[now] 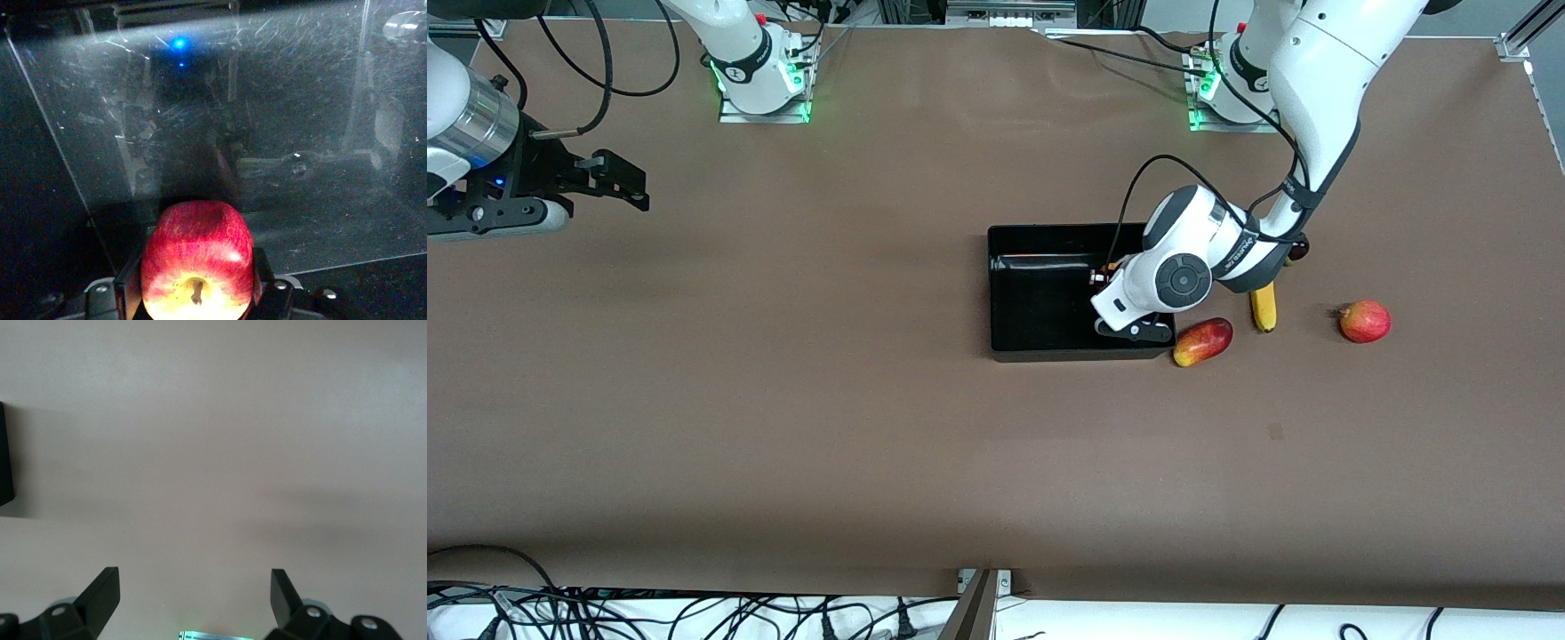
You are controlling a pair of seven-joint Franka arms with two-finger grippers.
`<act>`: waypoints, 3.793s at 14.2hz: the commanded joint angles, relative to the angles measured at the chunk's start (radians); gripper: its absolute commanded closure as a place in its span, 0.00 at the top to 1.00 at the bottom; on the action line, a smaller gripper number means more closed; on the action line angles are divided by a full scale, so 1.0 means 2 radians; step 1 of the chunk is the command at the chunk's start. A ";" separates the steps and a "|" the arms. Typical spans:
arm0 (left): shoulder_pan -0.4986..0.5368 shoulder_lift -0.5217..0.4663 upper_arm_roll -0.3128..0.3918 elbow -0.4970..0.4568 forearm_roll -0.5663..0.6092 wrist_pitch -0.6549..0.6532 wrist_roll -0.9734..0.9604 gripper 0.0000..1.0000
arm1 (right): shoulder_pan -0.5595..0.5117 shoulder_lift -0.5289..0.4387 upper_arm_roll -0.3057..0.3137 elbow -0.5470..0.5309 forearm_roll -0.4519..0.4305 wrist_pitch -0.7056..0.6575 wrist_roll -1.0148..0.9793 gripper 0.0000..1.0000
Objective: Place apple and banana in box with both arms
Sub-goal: 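Carry the red apple over the black box and lower it inside, then open the left gripper and move it to the yellow banana, then grasp the yellow banana with the left gripper, then lift the banana and carry it over the black box with the left gripper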
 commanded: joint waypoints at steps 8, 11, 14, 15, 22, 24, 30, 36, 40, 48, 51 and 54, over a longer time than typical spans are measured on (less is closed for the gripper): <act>0.010 -0.048 0.005 0.114 -0.003 -0.185 -0.001 1.00 | -0.005 0.005 0.007 0.008 -0.012 -0.001 0.004 1.00; 0.058 -0.048 0.014 0.179 0.035 -0.291 0.028 1.00 | -0.005 0.005 0.007 0.008 -0.012 -0.001 0.004 1.00; 0.099 -0.035 0.016 0.166 0.125 -0.284 0.102 1.00 | -0.005 0.005 0.007 0.008 -0.011 -0.002 0.004 1.00; 0.112 -0.031 0.015 0.153 0.140 -0.268 0.106 1.00 | -0.005 0.005 0.007 0.008 -0.011 -0.002 0.004 1.00; 0.198 -0.065 0.010 -0.027 0.147 -0.109 0.173 1.00 | -0.005 0.005 0.008 0.008 -0.010 -0.005 0.005 1.00; 0.199 -0.078 0.010 -0.085 0.146 -0.054 0.172 1.00 | -0.005 0.005 0.007 0.008 -0.010 -0.005 0.005 1.00; 0.216 -0.081 0.012 -0.168 0.151 0.053 0.173 1.00 | -0.004 0.005 0.008 0.008 -0.010 -0.004 0.005 1.00; 0.215 -0.082 0.010 -0.161 0.166 0.030 0.181 0.00 | -0.004 0.005 0.008 0.008 -0.010 -0.004 0.005 1.00; 0.215 -0.084 -0.013 -0.102 0.159 -0.054 0.181 0.00 | -0.004 0.005 0.008 0.008 -0.010 -0.004 0.005 1.00; 0.167 -0.079 -0.066 0.089 -0.003 -0.281 0.149 0.00 | -0.004 0.005 0.008 0.008 -0.011 -0.001 0.004 1.00; 0.090 -0.054 -0.066 0.135 -0.023 -0.260 0.051 0.00 | -0.004 0.005 0.008 0.008 -0.011 -0.001 0.004 1.00; 0.038 -0.025 -0.066 0.139 -0.033 -0.181 -0.013 0.00 | -0.004 0.005 0.008 0.008 -0.010 -0.001 0.004 1.00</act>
